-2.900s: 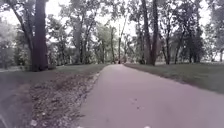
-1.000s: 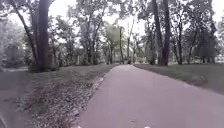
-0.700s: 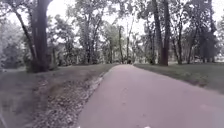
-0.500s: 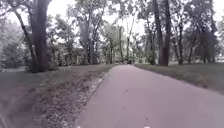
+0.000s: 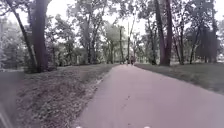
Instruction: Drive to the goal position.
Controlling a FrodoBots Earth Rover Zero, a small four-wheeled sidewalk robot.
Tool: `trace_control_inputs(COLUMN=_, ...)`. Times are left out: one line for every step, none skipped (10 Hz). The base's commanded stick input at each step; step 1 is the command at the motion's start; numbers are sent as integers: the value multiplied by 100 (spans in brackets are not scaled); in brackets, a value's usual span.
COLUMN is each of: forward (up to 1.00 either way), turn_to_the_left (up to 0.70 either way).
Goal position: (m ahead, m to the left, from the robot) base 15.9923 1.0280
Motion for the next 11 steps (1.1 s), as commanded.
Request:
trace_control_inputs(forward=69, turn_to_the_left=10)
trace_control_inputs(forward=69, turn_to_the_left=13)
trace_control_inputs(forward=69, turn_to_the_left=5)
trace_control_inputs(forward=69, turn_to_the_left=0)
trace_control_inputs(forward=69, turn_to_the_left=0)
trace_control_inputs(forward=69, turn_to_the_left=0)
trace_control_inputs(forward=69, turn_to_the_left=0)
trace_control_inputs(forward=69, turn_to_the_left=0)
trace_control_inputs(forward=69, turn_to_the_left=0)
trace_control_inputs(forward=69, turn_to_the_left=0)
trace_control_inputs(forward=69, turn_to_the_left=0)
